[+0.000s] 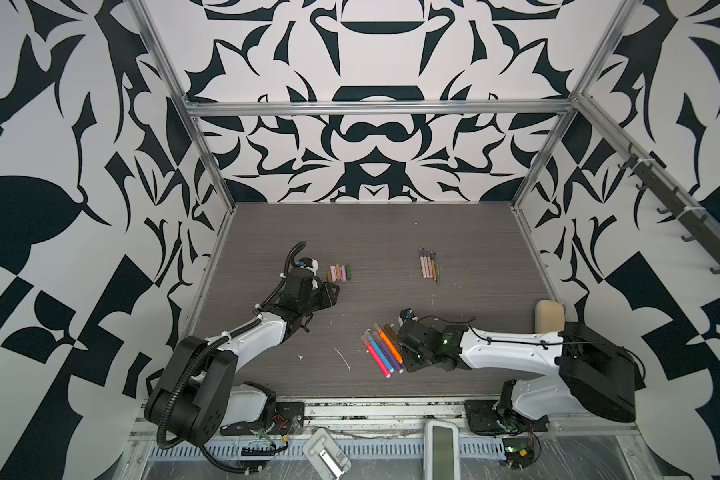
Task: Open the pen caps
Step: 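Grasp the brown capped pen with the right gripper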
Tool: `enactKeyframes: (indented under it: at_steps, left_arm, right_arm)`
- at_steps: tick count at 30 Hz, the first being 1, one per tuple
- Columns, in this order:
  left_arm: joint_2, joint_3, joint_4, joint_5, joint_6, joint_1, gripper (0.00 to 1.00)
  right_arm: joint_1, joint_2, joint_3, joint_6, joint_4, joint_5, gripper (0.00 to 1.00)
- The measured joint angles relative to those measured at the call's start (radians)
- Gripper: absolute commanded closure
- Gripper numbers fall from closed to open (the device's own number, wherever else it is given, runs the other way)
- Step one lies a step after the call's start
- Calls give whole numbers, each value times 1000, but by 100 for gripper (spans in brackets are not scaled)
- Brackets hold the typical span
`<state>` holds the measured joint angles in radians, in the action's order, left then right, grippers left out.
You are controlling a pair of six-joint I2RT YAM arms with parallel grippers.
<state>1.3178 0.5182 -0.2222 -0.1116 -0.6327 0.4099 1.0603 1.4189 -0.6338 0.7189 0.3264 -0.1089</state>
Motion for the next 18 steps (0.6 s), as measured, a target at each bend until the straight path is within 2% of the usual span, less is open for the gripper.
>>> enactKeyframes:
  at_steps: [3, 12, 18]
  left_arm:
    - [0, 0, 1, 0, 0, 0, 55]
    - [0, 0, 2, -1, 0, -2, 53]
    - [-4, -2, -7, -20, 1, -4, 54]
  right_arm:
    - [0, 20, -14, -6, -11, 0, 86]
    - [-13, 23, -49, -47, 46, -12, 90]
    - [-39, 76, -227, -125, 131, -15, 92]
